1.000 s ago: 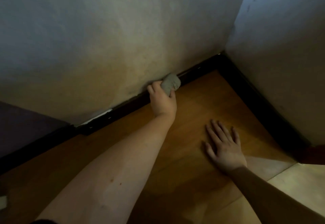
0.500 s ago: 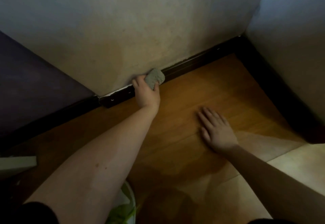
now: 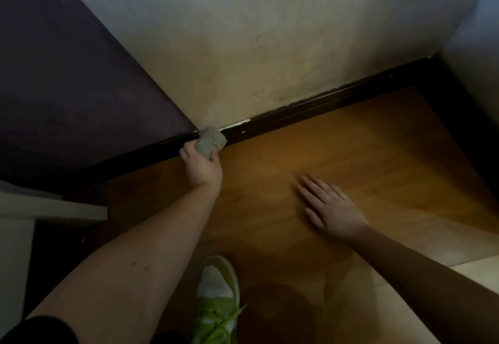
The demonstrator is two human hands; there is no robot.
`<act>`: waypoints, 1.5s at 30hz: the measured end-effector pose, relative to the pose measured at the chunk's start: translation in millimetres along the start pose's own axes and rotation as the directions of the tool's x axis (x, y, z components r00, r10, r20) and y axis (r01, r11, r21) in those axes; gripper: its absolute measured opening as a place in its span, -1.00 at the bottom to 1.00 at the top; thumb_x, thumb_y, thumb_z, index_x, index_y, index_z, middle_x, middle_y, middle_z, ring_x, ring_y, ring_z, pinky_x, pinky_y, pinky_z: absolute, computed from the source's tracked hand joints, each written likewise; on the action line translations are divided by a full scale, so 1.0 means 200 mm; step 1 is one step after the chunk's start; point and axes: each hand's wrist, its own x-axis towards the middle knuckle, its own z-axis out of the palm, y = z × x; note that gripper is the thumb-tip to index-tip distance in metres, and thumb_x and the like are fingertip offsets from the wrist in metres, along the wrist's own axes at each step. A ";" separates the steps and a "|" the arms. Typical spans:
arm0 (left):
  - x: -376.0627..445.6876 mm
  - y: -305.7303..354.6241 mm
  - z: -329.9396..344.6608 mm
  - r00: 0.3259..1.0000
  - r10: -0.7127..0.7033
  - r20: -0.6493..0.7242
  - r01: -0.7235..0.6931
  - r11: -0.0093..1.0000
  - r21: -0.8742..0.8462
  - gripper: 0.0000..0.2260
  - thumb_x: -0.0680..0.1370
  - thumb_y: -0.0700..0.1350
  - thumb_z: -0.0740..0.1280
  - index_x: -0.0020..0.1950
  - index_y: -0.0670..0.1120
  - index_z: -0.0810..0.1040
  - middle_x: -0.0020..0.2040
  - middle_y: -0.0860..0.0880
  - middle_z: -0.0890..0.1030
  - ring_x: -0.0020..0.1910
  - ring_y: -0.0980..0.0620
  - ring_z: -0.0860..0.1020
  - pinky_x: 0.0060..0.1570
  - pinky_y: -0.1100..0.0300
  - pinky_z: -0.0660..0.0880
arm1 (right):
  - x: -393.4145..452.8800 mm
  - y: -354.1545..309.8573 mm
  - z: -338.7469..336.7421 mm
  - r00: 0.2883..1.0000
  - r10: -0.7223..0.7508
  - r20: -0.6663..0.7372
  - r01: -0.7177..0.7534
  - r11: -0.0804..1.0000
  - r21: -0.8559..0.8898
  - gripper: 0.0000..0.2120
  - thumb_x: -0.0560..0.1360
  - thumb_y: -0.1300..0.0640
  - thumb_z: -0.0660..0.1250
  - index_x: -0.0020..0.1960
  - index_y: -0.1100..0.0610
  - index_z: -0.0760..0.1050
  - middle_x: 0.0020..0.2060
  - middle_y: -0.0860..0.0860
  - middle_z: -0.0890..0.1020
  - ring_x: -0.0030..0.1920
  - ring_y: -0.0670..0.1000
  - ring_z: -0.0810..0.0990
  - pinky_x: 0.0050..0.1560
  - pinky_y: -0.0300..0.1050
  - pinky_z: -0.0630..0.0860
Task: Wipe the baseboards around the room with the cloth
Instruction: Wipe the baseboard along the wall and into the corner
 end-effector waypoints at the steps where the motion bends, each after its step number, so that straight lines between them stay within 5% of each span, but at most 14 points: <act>1: 0.00 -0.03 -0.04 0.999 -0.030 -0.019 0.030 0.999 0.013 -0.66 0.54 -0.19 0.40 0.27 -0.18 0.40 0.30 -0.21 0.39 0.20 -0.25 0.51 0.13 -0.06 0.52 | -0.01 0.00 0.01 1.000 0.000 0.013 0.000 1.000 0.000 -0.43 0.61 -0.26 -0.20 0.54 -0.20 -0.31 0.55 -0.14 -0.19 0.53 -0.12 -0.23 0.46 -0.09 -0.22; 6: -0.05 -0.13 -0.15 0.982 -0.157 -0.108 0.175 0.967 0.184 -0.63 0.53 -0.22 0.39 0.30 -0.20 0.38 0.31 -0.25 0.38 0.26 -0.30 0.47 0.18 -0.11 0.47 | -0.05 0.04 0.00 0.999 0.028 0.020 -0.029 0.999 0.016 -0.42 0.60 -0.30 -0.24 0.54 -0.22 -0.36 0.55 -0.16 -0.21 0.55 -0.11 -0.20 0.46 -0.08 -0.13; 10: -0.18 -0.14 -0.08 0.999 -0.030 0.015 0.029 0.994 0.105 -0.64 0.51 -0.20 0.43 0.26 -0.18 0.41 0.28 -0.21 0.40 0.20 -0.25 0.51 0.10 0.01 0.48 | -0.09 0.06 -0.01 0.989 0.142 -0.033 -0.140 0.988 0.058 -0.41 0.56 -0.34 -0.35 0.55 -0.21 -0.31 0.55 -0.16 -0.18 0.54 -0.13 -0.16 0.45 -0.08 -0.06; 15: -0.31 0.03 0.10 0.980 0.048 0.193 -0.047 0.999 -0.013 -0.65 0.50 -0.21 0.45 0.24 -0.12 0.45 0.28 -0.11 0.39 0.19 -0.12 0.52 0.10 0.24 0.38 | -0.14 0.08 -0.06 0.966 0.240 -0.097 -0.233 0.969 0.078 -0.43 0.63 -0.22 -0.14 0.60 -0.07 -0.03 0.59 -0.06 0.03 0.54 -0.11 -0.11 0.46 -0.05 -0.03; 20: -0.38 0.27 0.29 0.896 0.216 0.387 -0.190 0.976 -0.105 -0.64 0.44 -0.30 0.48 0.18 -0.11 0.49 0.29 -0.05 0.37 0.13 0.05 0.48 0.15 0.35 0.31 | -0.31 0.25 -0.12 0.881 0.450 -0.147 -0.439 0.892 0.106 -0.45 0.65 -0.19 -0.11 0.60 -0.05 0.01 0.59 -0.02 0.07 0.57 -0.04 -0.06 0.47 -0.06 -0.05; 25: -0.49 0.48 0.49 0.799 0.331 0.502 -0.282 0.944 -0.173 -0.63 0.44 -0.26 0.49 0.19 -0.06 0.51 0.20 -0.06 0.45 0.04 0.11 0.44 0.06 0.30 0.35 | -0.56 0.39 -0.08 0.706 0.697 -0.126 -0.682 0.717 0.142 -0.38 0.60 -0.29 -0.27 0.60 -0.10 -0.14 0.60 -0.02 -0.02 0.57 -0.01 -0.13 0.48 -0.05 -0.18; 31: -0.64 0.76 0.75 0.683 0.440 0.583 -0.352 0.898 -0.264 -0.58 0.49 -0.22 0.47 0.32 0.00 0.49 0.20 -0.01 0.42 0.09 0.11 0.43 0.15 0.25 0.36 | -0.81 0.45 0.04 0.615 0.785 -0.079 -0.744 0.610 0.274 -0.43 0.58 -0.39 -0.28 0.50 -0.30 -0.39 0.56 -0.18 -0.22 0.52 -0.11 -0.32 0.47 -0.05 -0.23; 35: -0.70 0.92 0.89 0.604 0.515 0.608 -0.415 0.855 -0.312 -0.55 0.51 -0.17 0.46 0.39 -0.07 0.48 0.21 -0.03 0.44 0.11 0.12 0.44 0.17 0.28 0.35 | -0.85 0.45 0.10 0.639 0.761 -0.109 -0.726 0.644 0.243 -0.41 0.60 -0.36 -0.22 0.55 -0.24 -0.34 0.54 -0.20 -0.31 0.51 -0.15 -0.40 0.47 -0.06 -0.28; 45: -0.68 1.20 1.16 0.737 0.381 0.558 -0.294 0.925 -0.243 -0.54 0.53 -0.18 0.44 0.41 -0.09 0.45 0.35 -0.10 0.43 0.29 -0.08 0.47 0.27 0.22 0.35 | -0.86 0.44 0.07 0.670 0.735 -0.104 -0.702 0.673 0.233 -0.37 0.62 -0.32 -0.10 0.60 -0.12 -0.17 0.60 -0.04 -0.08 0.58 -0.02 -0.22 0.53 -0.06 -0.26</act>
